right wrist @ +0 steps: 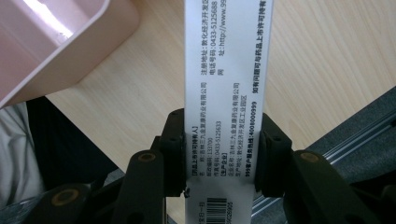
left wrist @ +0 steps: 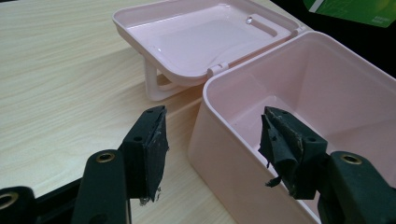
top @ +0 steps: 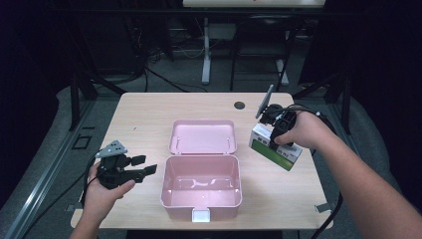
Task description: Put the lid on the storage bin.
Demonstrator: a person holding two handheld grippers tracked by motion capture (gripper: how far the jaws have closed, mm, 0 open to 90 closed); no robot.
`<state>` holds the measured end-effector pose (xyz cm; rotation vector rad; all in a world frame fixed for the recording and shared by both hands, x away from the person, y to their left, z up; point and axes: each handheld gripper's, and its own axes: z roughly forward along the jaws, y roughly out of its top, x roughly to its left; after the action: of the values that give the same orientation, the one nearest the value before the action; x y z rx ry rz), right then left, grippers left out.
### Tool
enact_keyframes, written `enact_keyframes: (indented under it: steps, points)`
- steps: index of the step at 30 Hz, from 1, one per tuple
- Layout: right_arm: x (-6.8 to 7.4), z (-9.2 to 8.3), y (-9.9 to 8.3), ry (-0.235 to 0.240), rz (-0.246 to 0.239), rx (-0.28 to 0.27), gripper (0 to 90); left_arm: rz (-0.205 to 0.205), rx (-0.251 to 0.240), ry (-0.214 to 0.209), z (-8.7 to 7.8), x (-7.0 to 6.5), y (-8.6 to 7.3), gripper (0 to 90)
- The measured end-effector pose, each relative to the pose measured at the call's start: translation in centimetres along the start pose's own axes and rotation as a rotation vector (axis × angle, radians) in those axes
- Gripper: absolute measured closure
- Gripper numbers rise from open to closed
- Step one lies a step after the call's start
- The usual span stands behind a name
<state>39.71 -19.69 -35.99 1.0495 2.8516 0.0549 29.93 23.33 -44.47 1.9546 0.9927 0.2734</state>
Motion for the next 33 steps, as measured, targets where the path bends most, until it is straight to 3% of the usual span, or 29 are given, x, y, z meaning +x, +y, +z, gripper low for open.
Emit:
enact_keyframes:
  steps: [12, 33]
  points:
    - [1.8, -0.8, 0.6, 0.003, -0.058, -0.003, 61.7, -0.004, -0.002, 0.006, 0.0, 0.0, 0.0, 40.9]
    - [6.1, -2.7, 1.6, 0.007, -0.257, -0.012, 61.7, -0.007, -0.006, -0.001, 0.0, 0.1, 0.0, 40.9]
